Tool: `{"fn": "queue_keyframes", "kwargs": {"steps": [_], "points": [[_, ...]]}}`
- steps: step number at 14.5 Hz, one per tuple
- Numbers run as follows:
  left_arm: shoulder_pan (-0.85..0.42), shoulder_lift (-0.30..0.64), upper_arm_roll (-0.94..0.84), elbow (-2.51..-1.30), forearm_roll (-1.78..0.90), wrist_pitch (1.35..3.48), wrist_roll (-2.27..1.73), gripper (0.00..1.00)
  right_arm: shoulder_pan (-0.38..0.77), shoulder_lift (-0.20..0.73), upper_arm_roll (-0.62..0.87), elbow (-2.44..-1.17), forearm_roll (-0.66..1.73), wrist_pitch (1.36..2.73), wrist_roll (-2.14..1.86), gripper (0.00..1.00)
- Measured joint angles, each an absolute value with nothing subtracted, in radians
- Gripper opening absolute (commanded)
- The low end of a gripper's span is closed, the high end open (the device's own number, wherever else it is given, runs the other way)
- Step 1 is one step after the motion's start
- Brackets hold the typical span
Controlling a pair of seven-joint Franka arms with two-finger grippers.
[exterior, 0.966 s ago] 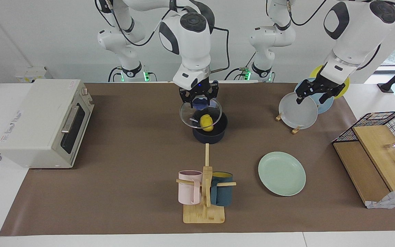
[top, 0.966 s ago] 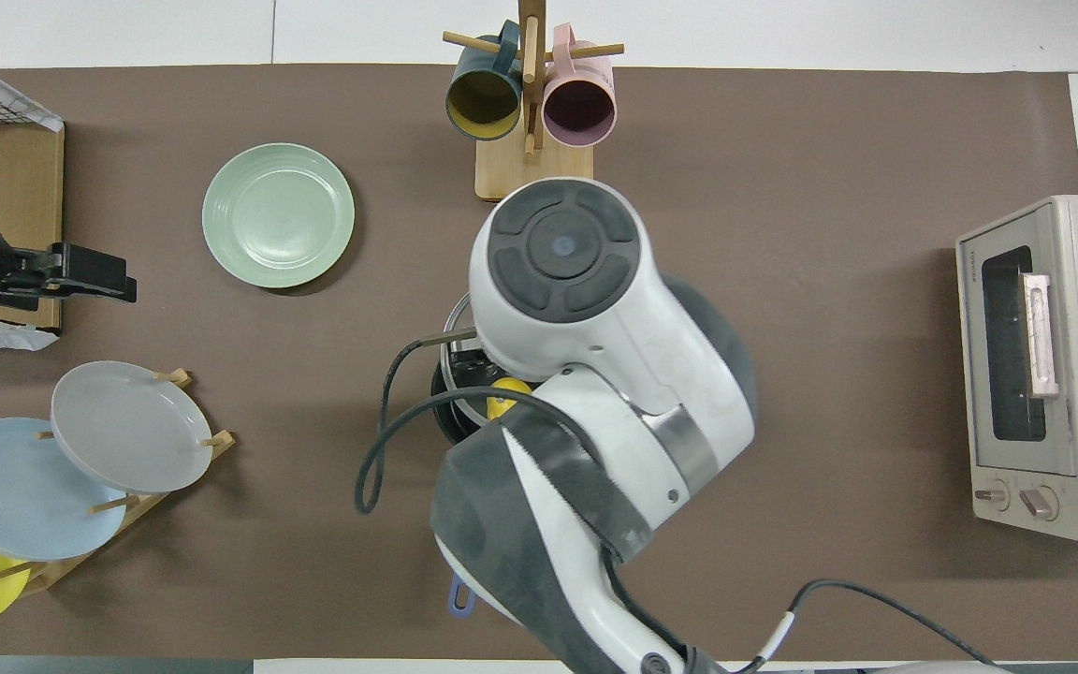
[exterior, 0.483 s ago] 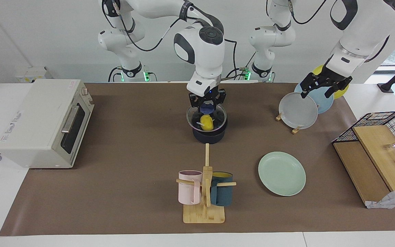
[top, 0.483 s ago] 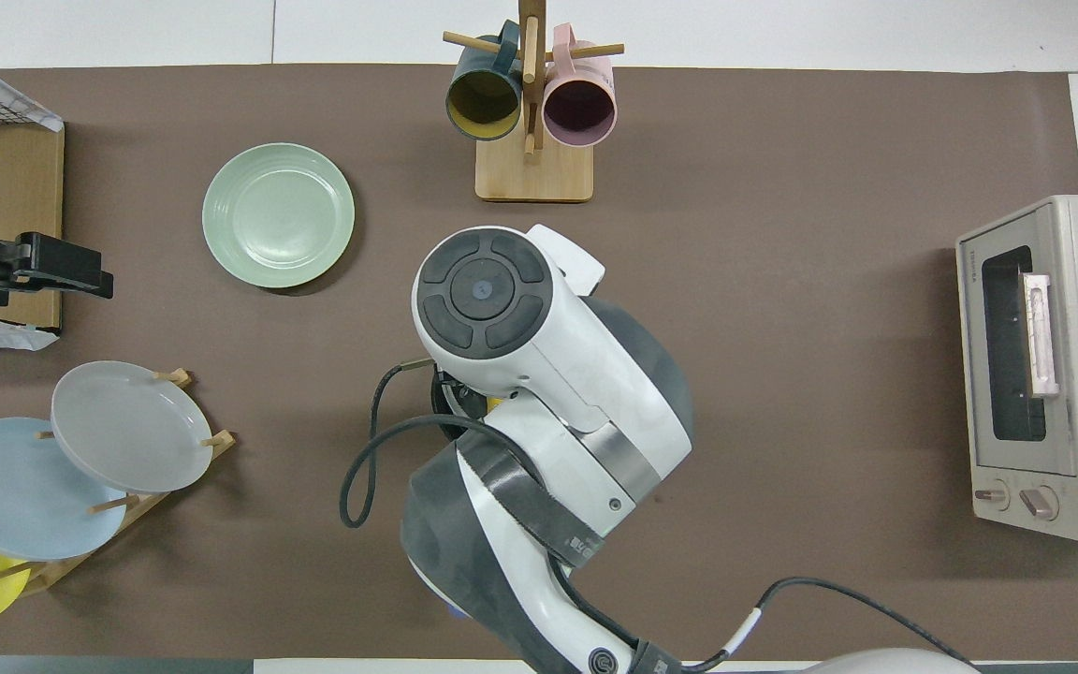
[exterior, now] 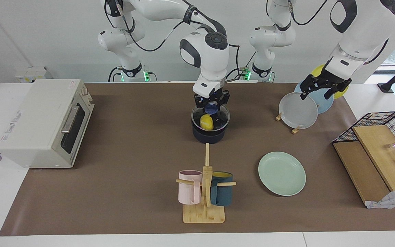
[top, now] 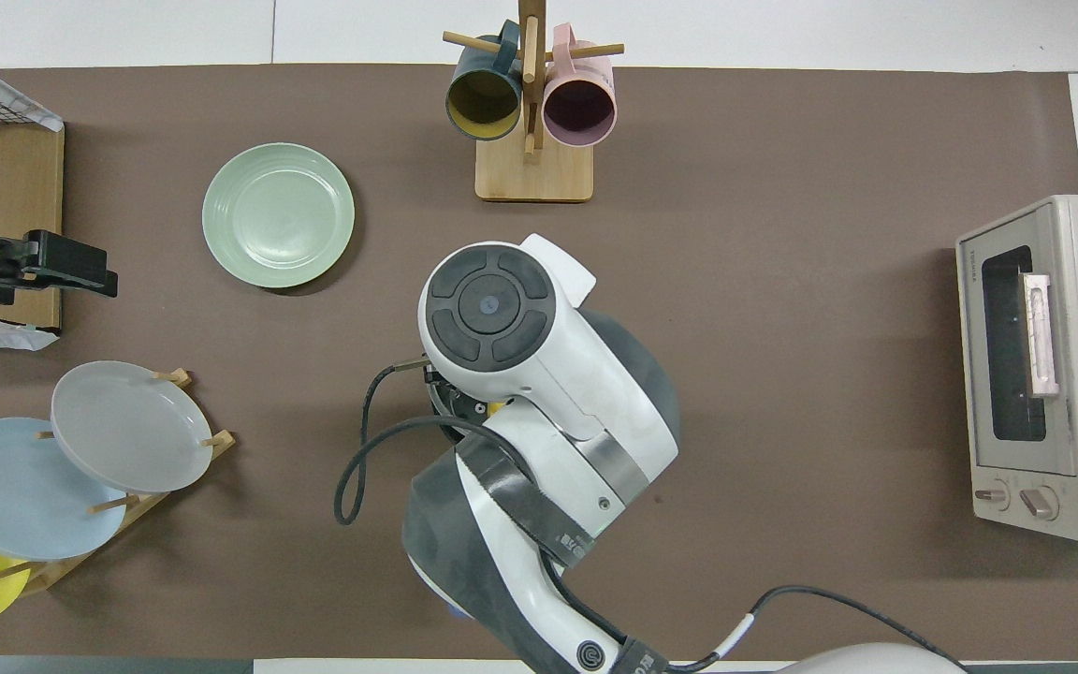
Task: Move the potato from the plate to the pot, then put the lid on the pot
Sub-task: 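Lower the glass lid onto the black pot with the right gripper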
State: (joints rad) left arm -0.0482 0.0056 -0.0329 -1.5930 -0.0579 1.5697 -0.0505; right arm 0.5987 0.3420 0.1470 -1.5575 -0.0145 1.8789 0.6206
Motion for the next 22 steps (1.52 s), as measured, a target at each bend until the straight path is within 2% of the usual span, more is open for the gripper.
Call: {"fn": "queue_keyframes", "kwargs": {"steps": [9,22], "points": [[-0.072,0.009,-0.034,-1.591,-0.058,1.57,-0.104,1.0,0.591,0.324,0.143,-1.679,-0.014,1.971,0.621,0.0],[-0.071,0.009,-0.025,-1.591,-0.007,1.569,-0.099,1.0,0.61,0.324,0.148,-1.683,-0.014,1.976,0.634,0.0]]}}
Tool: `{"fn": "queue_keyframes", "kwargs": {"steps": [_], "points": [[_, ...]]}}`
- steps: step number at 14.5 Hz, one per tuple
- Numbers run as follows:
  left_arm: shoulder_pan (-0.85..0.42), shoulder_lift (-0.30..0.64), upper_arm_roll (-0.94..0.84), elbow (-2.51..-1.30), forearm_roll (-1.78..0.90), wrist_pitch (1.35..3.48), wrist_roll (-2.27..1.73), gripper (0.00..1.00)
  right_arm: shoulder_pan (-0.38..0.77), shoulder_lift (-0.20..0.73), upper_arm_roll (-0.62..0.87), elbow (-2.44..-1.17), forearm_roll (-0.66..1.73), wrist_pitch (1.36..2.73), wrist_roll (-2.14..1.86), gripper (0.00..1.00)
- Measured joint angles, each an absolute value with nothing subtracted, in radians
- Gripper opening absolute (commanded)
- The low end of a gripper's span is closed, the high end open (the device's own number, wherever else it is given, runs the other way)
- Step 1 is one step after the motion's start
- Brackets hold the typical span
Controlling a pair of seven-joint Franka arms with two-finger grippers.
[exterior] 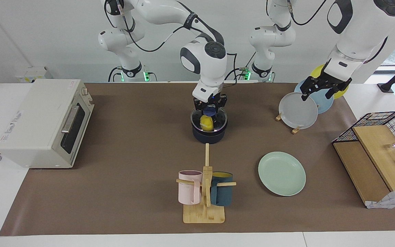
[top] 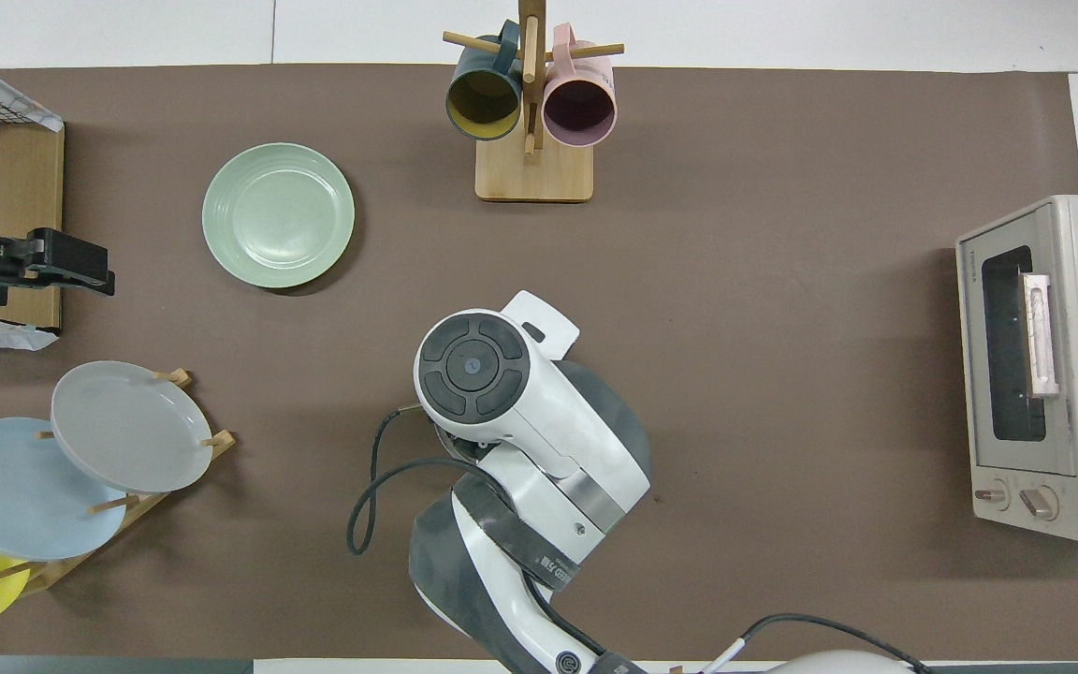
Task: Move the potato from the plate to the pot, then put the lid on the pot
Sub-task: 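Lower the glass lid onto the black pot with the right gripper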
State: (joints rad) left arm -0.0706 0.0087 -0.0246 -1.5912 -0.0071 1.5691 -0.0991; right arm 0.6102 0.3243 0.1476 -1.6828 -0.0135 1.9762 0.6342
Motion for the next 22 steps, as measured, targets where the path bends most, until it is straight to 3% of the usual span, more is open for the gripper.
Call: {"fn": "queue_keyframes", "kwargs": {"steps": [22], "points": [[-0.064,0.008,-0.022,-1.6,-0.007,1.569,-0.099,1.0,0.618,0.332,0.148,-1.691,-0.102,2.035,0.634,0.0]]}}
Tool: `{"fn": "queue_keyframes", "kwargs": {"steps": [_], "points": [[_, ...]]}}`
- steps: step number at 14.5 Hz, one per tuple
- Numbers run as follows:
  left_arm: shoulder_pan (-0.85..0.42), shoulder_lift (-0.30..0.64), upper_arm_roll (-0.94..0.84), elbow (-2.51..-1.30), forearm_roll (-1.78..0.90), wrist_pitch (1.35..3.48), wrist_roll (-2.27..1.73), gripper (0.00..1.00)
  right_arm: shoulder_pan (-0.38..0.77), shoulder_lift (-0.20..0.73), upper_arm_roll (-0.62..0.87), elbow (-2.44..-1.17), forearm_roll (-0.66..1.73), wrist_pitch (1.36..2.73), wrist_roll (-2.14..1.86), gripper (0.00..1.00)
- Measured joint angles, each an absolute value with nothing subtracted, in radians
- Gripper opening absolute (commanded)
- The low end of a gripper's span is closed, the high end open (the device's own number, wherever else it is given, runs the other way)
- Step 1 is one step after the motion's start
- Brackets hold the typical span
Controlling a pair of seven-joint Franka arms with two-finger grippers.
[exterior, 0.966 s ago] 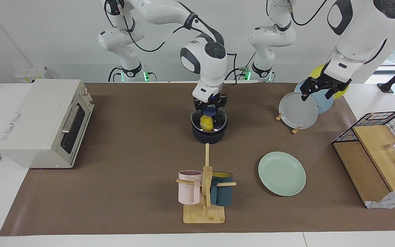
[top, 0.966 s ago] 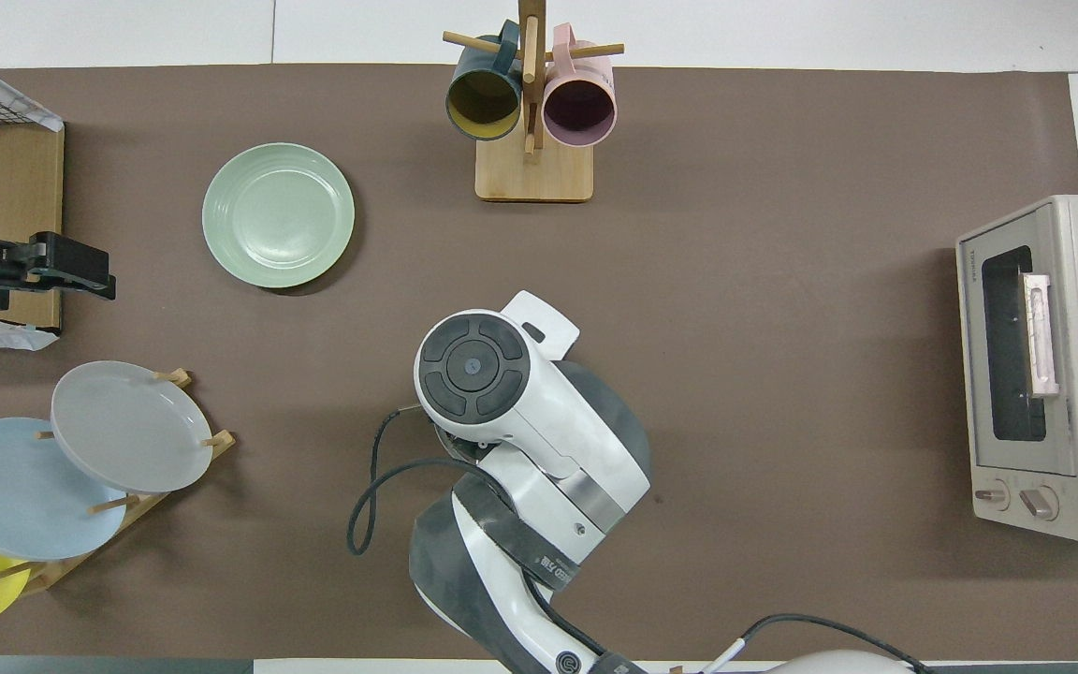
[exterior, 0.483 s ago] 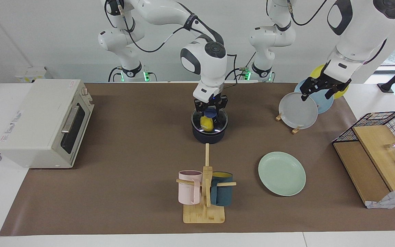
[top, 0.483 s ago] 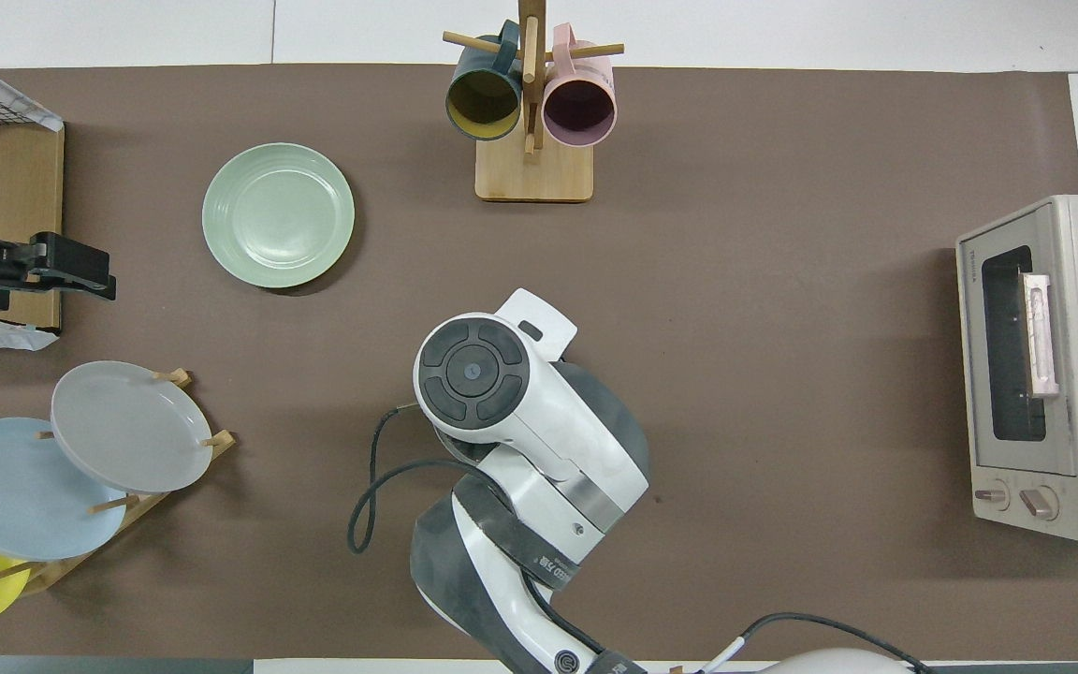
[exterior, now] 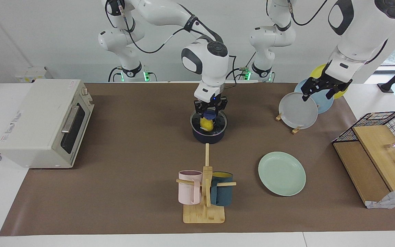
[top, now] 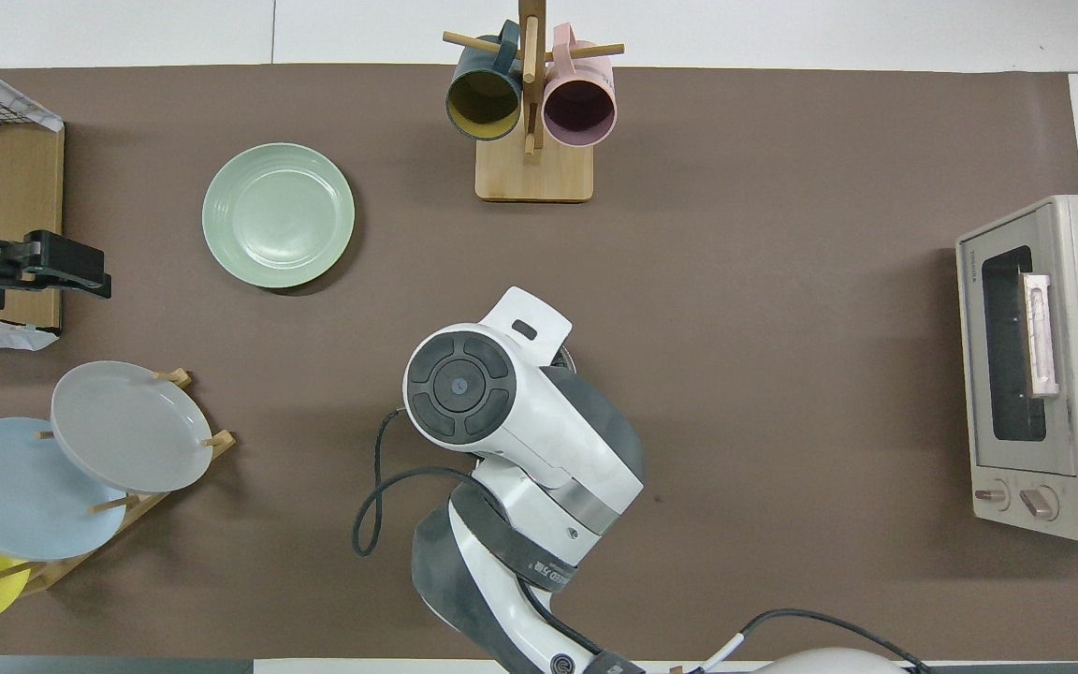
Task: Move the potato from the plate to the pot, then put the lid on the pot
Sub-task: 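Lower the glass lid onto the black pot with the right gripper, then open the right gripper and raise it away from the lid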
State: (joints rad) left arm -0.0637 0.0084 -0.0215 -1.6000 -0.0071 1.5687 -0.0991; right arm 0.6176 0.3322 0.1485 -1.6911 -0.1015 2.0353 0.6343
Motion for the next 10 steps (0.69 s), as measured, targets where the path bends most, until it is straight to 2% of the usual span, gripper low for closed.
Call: {"fn": "queue_keyframes", "kwargs": {"steps": [10], "points": [[-0.062,0.007,-0.022,-1.6,-0.009,1.571,-0.099,1.0,0.594,0.333,0.145,-1.692,-0.009,2.038,0.636,0.0]]}}
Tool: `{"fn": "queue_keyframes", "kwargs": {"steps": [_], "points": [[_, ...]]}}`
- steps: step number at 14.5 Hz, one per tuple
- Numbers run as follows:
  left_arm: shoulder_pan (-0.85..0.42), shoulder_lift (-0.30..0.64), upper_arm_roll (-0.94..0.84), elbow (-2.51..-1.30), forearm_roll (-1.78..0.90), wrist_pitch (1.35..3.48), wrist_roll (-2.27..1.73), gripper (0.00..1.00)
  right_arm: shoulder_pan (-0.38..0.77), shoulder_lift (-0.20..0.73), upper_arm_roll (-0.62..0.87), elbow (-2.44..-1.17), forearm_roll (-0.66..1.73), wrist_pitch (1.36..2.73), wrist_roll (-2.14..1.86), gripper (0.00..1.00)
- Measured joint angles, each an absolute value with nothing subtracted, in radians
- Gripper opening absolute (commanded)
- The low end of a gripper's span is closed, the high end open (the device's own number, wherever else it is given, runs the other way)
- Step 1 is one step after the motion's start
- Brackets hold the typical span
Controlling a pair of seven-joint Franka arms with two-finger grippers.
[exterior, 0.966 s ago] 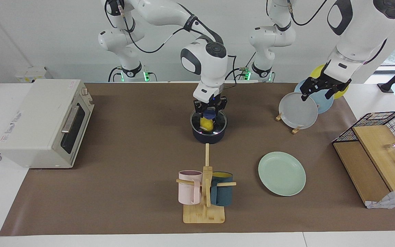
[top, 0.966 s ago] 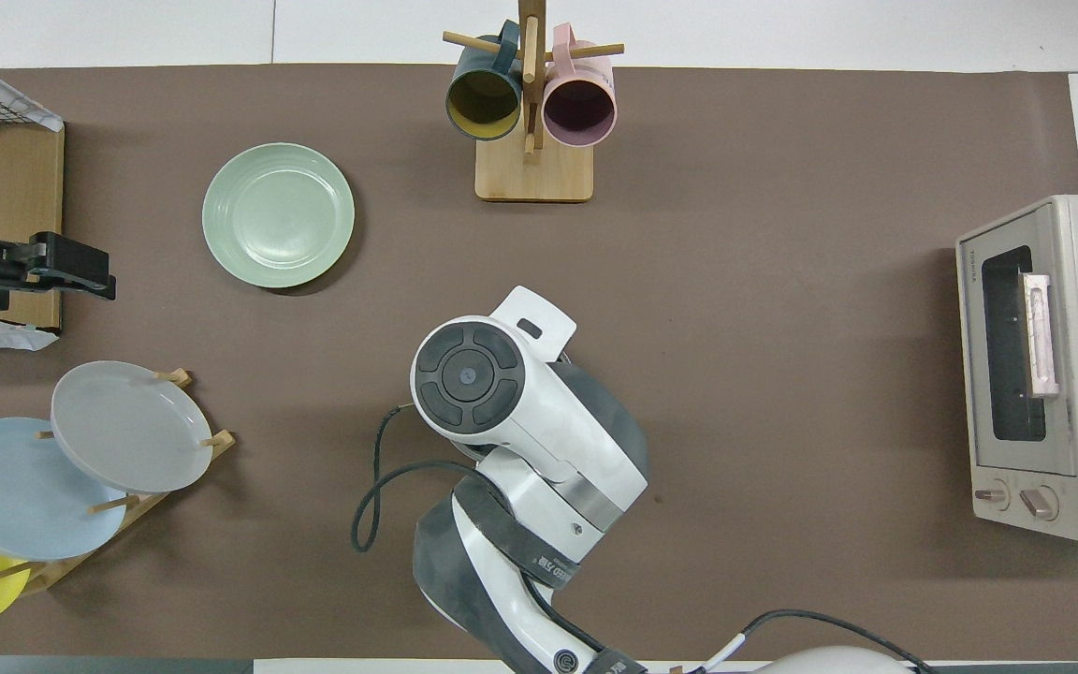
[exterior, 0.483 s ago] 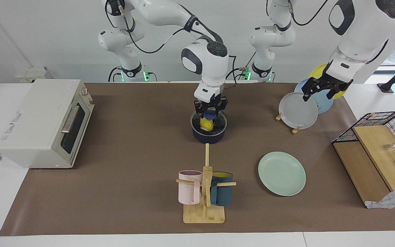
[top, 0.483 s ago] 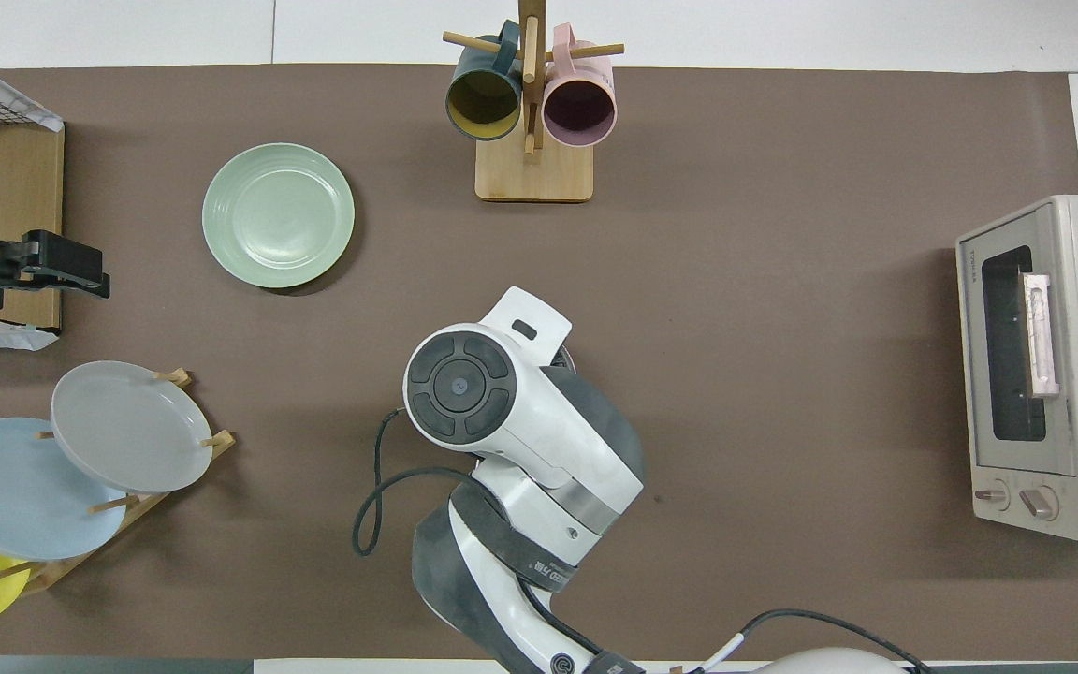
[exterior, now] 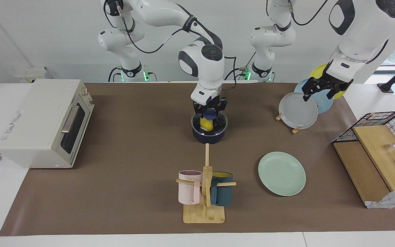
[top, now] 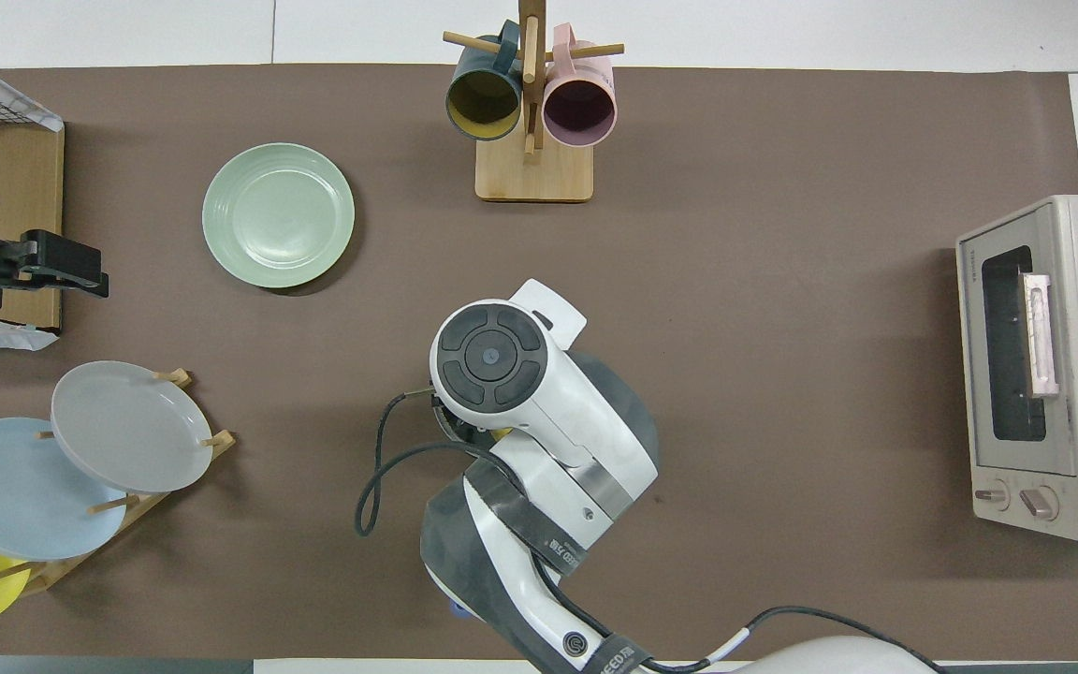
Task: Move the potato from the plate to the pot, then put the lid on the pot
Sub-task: 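Open the right gripper and raise it away from the lid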
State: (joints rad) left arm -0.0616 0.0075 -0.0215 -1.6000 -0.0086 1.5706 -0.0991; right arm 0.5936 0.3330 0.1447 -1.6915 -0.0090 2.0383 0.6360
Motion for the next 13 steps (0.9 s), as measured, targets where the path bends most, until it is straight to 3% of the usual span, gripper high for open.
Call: {"fn": "queue_keyframes", "kwargs": {"steps": [5,6,7,13], "points": [[-0.058,0.007,-0.021,-1.6,-0.019,1.573,-0.099,1.0,0.594,0.333,0.145,-1.692,-0.009,2.038,0.636,0.0],[-0.058,0.007,-0.021,-1.6,-0.019,1.573,-0.099,1.0,0.594,0.333,0.145,-1.692,-0.009,2.038,0.636,0.32],[-0.058,0.007,-0.021,-1.6,-0.019,1.573,-0.099,1.0,0.594,0.333,0.145,-1.692,-0.009,2.038,0.636,0.99],[-0.058,0.007,-0.02,-1.6,-0.019,1.574,-0.099,1.0,0.596,0.335,0.145,-1.694,-0.059,2.038,0.636,1.0]]}}
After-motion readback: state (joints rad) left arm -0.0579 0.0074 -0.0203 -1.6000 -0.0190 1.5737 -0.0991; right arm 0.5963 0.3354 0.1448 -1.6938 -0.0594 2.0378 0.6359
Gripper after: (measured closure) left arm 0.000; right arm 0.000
